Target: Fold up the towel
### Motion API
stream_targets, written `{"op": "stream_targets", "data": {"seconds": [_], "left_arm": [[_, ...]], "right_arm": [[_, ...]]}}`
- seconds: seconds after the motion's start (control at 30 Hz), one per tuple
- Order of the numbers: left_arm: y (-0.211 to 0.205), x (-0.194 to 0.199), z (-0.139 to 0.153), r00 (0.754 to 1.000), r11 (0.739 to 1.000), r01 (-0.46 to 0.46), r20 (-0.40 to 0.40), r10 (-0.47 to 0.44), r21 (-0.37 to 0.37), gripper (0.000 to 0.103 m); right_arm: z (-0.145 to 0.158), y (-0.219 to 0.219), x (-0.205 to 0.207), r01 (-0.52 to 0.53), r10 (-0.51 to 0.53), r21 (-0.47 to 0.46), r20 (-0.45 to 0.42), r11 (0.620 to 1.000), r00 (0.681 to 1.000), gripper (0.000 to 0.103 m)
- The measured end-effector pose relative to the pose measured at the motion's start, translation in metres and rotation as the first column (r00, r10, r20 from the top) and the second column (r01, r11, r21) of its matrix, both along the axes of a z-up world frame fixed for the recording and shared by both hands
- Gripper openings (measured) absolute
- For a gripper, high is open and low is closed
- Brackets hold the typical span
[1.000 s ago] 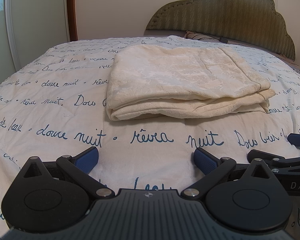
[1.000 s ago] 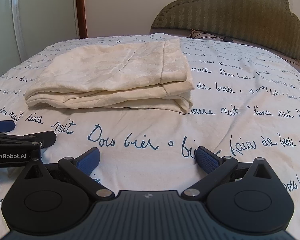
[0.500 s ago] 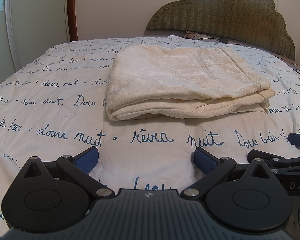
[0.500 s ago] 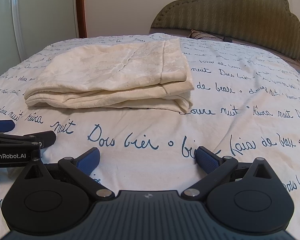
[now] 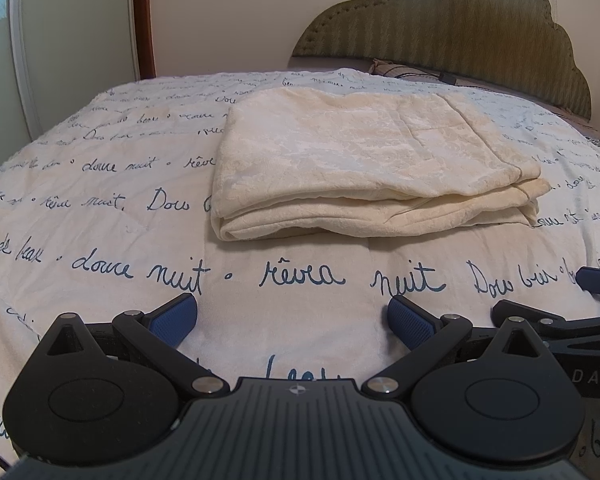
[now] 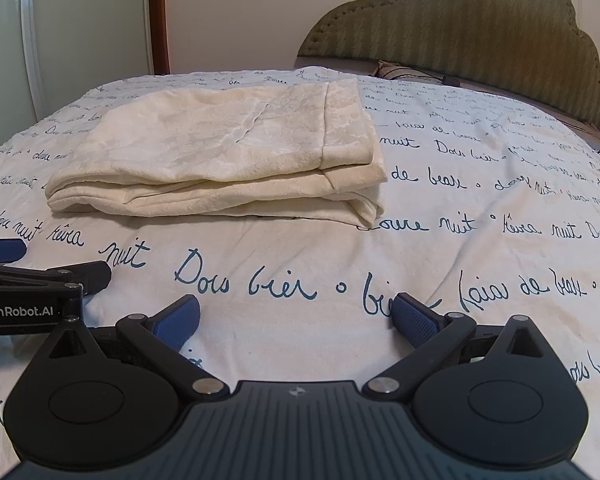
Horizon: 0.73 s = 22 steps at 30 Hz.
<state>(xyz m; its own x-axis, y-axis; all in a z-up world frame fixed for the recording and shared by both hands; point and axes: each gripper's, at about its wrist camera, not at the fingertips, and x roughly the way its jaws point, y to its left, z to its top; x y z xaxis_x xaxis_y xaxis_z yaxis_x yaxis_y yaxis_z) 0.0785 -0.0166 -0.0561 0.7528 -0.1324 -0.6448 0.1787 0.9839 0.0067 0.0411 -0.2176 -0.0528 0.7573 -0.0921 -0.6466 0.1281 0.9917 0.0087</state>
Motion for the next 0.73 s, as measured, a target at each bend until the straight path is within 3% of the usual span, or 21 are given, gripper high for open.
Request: {"op": "stream_targets", "data": {"seconds": [0.27, 0.37, 0.57, 0.73], "left_arm": [[0.009, 0.005, 0.007, 0.993, 0.996, 0.083, -0.083, -0.084, -0.006, 0.103], [0.016, 0.003, 0.012, 0.995, 0.999, 0.051, -0.081, -0.052, -0.011, 0.103], [0.027, -0.010, 0.026, 0.998, 0.994, -0.060, 0.006, 0.060, 0.090, 0.103], [0.052, -0.017, 0.041, 0.993, 0.991, -0.116, 0.034, 0.114, 0.067, 0.103]], "right_arm": [[0.006, 0.004, -0.002, 0.002, -0.002, -0.001, 0.005, 1.000, 1.000, 0.103], [0.010, 0.009, -0.004, -0.022, 0.022, 0.013, 0.015, 1.000, 1.000, 0.103], [0.015, 0.020, -0.005, -0.074, 0.074, -0.003, 0.019, 0.997, 0.997, 0.103], [0.019, 0.022, -0.008, -0.141, 0.141, 0.022, 0.034, 0.990, 0.989, 0.103]]}}
